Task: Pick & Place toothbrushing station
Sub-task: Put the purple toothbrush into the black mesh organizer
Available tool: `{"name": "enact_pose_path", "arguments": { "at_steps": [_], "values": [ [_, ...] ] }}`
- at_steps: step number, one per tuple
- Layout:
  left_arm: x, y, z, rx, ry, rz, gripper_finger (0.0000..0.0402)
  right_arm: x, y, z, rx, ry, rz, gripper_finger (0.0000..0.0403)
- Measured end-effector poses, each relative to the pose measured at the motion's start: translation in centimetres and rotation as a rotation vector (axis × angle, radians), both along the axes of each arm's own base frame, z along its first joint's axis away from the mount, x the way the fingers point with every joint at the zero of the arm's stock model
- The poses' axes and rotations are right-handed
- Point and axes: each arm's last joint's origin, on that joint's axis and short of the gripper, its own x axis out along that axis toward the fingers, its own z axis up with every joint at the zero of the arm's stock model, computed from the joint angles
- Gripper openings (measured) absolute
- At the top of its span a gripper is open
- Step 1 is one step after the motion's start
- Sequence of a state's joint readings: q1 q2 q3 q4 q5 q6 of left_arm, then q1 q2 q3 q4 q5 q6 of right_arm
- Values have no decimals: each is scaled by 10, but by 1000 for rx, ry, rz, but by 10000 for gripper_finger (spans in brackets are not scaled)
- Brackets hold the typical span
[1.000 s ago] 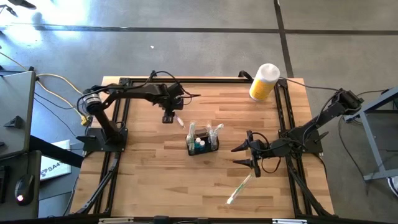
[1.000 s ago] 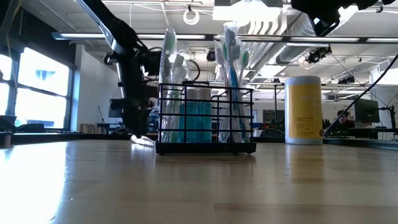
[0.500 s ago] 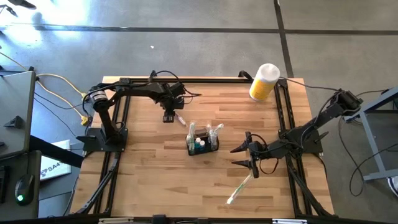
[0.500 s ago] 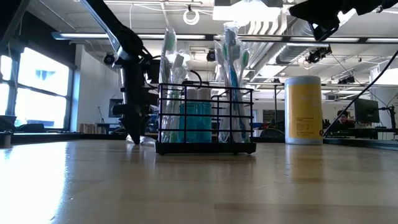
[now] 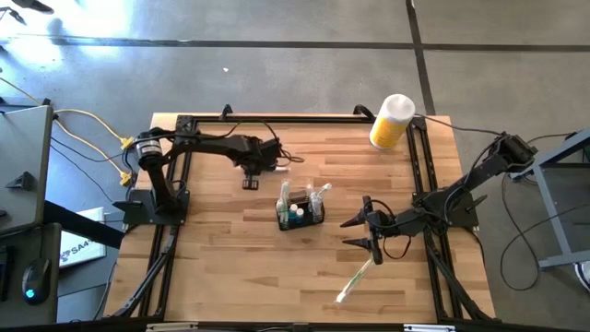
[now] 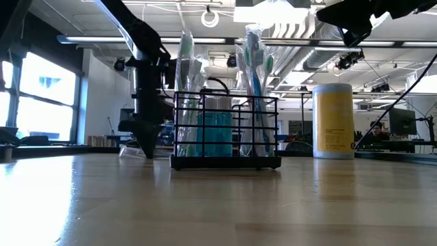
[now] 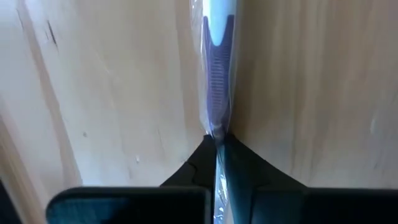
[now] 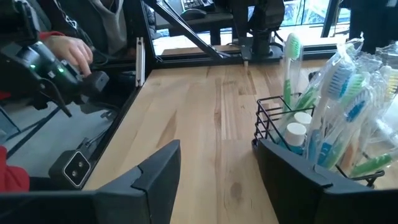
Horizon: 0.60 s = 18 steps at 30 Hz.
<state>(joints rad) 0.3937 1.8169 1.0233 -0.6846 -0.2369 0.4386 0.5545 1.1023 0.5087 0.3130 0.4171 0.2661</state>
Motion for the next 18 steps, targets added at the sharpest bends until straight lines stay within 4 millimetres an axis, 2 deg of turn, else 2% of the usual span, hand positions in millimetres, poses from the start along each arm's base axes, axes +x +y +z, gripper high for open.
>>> {"name": "enact_pose_path", "arguments": {
  "at_steps": [6, 10, 18],
  "values": [
    [-20, -27, 26, 94, 144, 32, 1, 0, 0, 1, 6, -9, 0, 203],
    [-38, -48, 62, 210, 153, 80, 1, 0, 0, 2, 7, -20, 1, 203],
    [-64, -105, 116, 426, -81, 49, 1, 1, 1, 7, 0, -69, 6, 203]
  ]
}}
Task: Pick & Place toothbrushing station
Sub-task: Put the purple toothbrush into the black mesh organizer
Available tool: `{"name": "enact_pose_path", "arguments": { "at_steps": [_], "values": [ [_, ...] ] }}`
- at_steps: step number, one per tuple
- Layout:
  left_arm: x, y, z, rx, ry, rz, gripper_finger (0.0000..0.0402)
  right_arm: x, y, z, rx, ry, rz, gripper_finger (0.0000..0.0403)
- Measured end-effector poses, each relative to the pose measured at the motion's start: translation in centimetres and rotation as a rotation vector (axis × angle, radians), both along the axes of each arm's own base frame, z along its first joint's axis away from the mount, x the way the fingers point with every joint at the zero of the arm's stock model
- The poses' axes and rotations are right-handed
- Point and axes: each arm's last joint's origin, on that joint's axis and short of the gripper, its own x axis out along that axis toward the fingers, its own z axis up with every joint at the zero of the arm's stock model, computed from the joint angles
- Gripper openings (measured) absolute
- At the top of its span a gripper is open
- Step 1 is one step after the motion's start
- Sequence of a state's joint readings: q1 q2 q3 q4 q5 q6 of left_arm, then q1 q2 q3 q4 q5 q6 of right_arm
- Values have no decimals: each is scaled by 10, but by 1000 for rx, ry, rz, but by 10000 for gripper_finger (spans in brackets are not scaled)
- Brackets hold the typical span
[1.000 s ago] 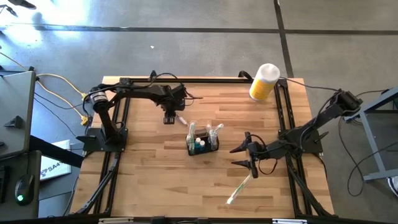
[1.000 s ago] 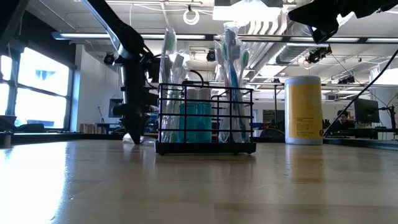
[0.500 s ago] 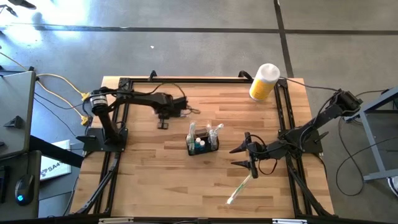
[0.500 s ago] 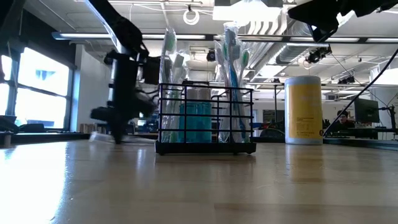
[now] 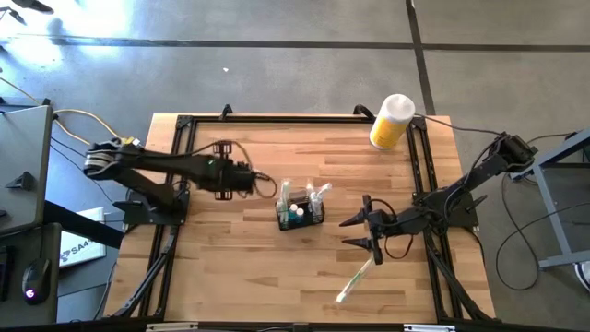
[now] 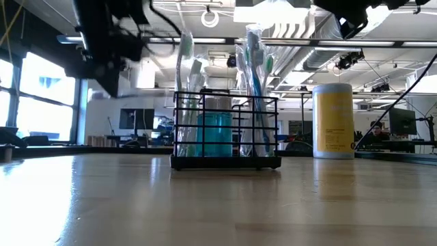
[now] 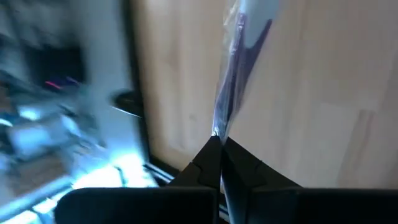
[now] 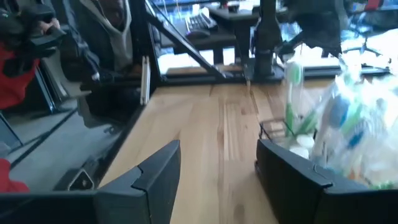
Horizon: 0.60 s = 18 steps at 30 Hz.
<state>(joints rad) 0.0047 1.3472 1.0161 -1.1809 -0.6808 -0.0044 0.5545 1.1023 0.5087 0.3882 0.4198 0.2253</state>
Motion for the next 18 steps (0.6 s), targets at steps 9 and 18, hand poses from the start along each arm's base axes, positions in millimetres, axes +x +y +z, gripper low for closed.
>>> {"name": "enact_pose_path", "arguments": {
  "at_steps": [9, 18],
  "values": [
    [0, -96, 46, 317, -375, -397, 0, 1, 1, 9, 33, -88, 2, 203],
    [42, -193, 49, 694, -273, -978, 0, 5, -5, 17, 227, -136, -37, 203]
  ]
}}
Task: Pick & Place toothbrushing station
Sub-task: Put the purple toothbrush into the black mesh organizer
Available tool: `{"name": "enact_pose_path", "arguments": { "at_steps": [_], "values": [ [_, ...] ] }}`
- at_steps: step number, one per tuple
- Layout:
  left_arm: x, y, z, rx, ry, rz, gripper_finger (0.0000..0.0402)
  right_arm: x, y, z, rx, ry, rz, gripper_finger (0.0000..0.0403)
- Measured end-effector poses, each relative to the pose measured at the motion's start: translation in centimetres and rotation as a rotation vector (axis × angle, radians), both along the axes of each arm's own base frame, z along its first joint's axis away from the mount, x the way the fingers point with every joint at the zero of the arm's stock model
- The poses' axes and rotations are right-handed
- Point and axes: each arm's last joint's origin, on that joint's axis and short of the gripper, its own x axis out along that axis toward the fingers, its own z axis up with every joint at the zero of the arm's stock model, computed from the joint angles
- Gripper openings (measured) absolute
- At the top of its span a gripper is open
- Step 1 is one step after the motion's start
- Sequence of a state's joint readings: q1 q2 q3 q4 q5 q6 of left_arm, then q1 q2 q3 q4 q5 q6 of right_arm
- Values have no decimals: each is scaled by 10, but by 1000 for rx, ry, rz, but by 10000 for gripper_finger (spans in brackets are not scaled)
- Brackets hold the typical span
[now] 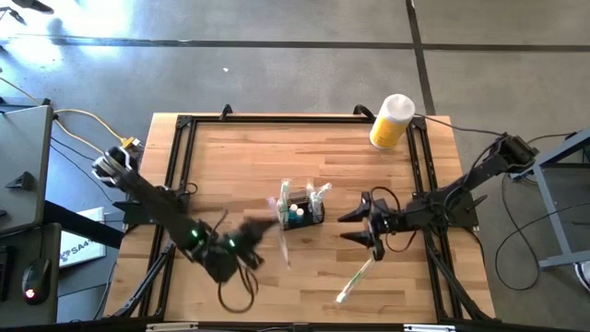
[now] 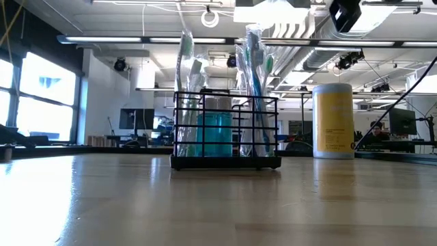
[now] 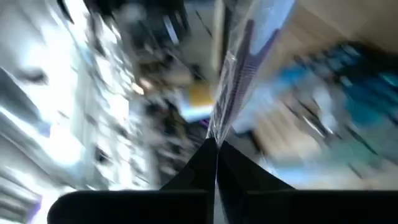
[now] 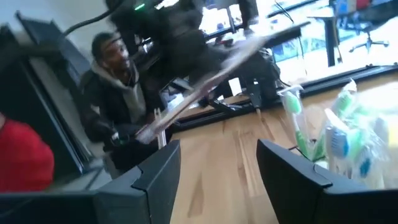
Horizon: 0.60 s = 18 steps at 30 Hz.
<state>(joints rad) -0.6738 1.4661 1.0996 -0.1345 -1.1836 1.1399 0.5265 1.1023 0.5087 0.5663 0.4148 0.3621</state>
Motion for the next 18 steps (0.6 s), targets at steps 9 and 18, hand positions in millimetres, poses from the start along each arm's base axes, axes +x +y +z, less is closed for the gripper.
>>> {"name": "enact_pose_path", "arguments": {
  "at_steps": [9, 18],
  "values": [
    [62, -39, -31, 304, 71, -160, 0, 4, -8, 0, 112, 12, -43, 203],
    [104, -51, -34, 351, 88, -181, 0, 18, 0, -15, 68, 12, -18, 203]
  ]
}}
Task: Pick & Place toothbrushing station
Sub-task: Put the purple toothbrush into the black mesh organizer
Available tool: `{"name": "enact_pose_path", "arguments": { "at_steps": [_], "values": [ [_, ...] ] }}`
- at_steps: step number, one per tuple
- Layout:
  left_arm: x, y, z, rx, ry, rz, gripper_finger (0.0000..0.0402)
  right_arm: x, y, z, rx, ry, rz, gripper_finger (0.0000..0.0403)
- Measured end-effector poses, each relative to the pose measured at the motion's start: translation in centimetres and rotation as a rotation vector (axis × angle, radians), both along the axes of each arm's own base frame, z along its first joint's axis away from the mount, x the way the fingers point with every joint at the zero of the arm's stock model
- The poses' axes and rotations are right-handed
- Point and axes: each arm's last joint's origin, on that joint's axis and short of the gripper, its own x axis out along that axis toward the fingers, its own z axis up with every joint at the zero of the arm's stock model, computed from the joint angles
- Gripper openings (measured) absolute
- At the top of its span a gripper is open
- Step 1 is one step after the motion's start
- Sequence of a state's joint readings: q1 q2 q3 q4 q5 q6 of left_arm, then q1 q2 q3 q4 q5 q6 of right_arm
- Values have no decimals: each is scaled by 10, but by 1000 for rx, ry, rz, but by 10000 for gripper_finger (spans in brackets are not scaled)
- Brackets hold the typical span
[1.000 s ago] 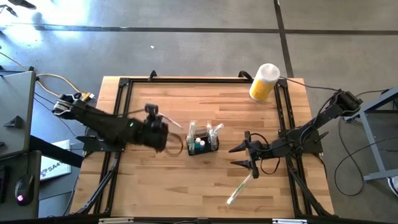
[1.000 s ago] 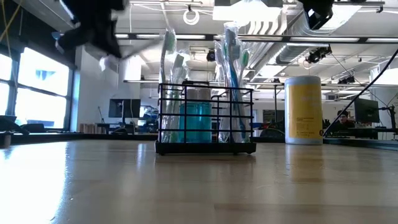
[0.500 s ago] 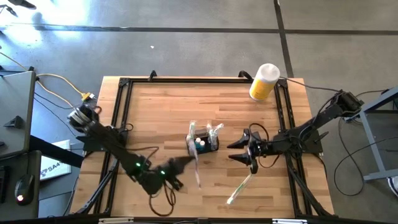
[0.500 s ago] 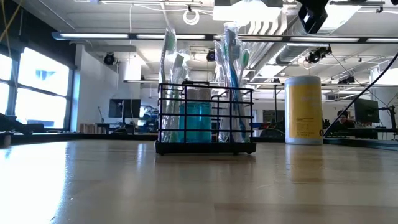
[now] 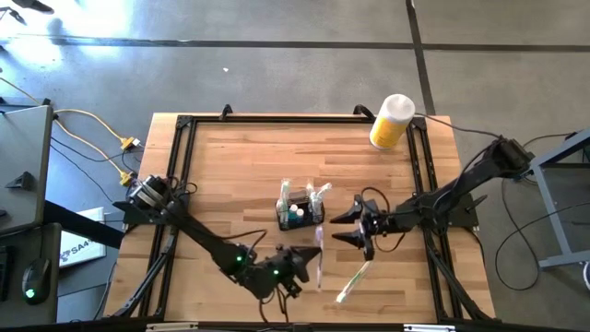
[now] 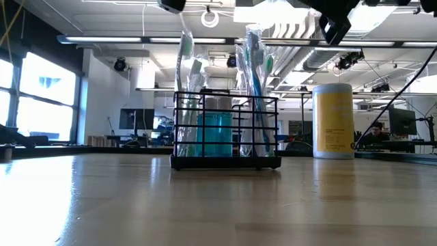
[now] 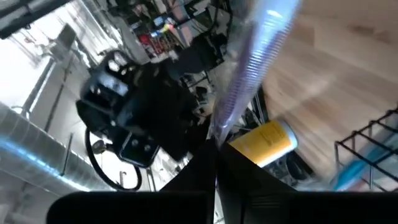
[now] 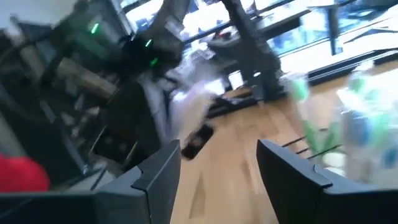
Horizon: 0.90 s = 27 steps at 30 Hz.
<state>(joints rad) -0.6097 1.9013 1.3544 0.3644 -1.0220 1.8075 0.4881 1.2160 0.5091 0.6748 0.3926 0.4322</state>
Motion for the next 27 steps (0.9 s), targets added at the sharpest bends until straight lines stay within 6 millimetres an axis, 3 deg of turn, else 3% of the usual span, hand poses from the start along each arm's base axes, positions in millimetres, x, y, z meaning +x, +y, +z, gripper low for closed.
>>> {"name": "enact_pose_path", "arguments": {
  "at_steps": [10, 21, 27],
  "values": [
    [4, 0, 6, 13, -5, -48, 0, 4, 5, -3, -26, -24, 97, 205],
    [6, 2, 5, 18, 6, -77, 0, 4, 5, -2, -20, -34, 111, 282],
    [12, 12, 5, 16, 7, -61, 0, 6, 0, -1, 21, -36, 140, 297]
  ]
}}
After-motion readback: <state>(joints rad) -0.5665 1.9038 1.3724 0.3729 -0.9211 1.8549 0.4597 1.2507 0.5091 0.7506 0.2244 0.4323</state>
